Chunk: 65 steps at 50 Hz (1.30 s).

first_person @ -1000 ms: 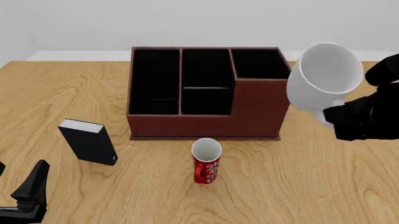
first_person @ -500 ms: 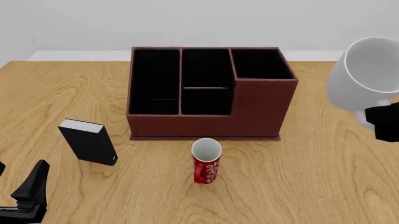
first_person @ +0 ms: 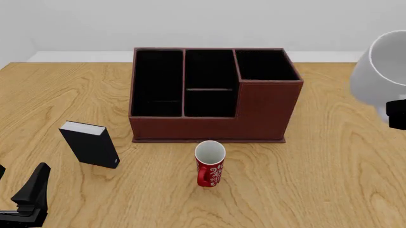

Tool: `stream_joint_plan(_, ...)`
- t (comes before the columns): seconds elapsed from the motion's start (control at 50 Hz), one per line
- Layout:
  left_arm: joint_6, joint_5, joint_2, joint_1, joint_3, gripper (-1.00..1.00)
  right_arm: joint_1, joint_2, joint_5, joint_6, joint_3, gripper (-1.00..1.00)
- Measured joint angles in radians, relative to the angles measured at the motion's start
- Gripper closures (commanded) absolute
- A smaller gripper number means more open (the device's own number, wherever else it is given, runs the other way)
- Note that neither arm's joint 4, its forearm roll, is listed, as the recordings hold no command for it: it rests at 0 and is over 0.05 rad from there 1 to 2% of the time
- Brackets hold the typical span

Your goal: Pick up the white mug and place it to the right of the caddy.

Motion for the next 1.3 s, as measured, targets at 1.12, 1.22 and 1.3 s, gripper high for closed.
stream_joint_plan(1.12,0.000,0.000,0.000,0.000,0.000,-1.00,-0.083,0.384,-0.204,0.076,-0.163,1.00)
stream_joint_plan(1.22,0.000,0.000,0.000,0.000,0.000,-1.00,-0.084,0.421,-0.220,0.081,-0.173,1.00)
stream_joint_plan(1.3,0.000,0.000,0.000,0.000,0.000,-1.00,-0.086,0.447,-0.232,0.084,-0.180,1.00)
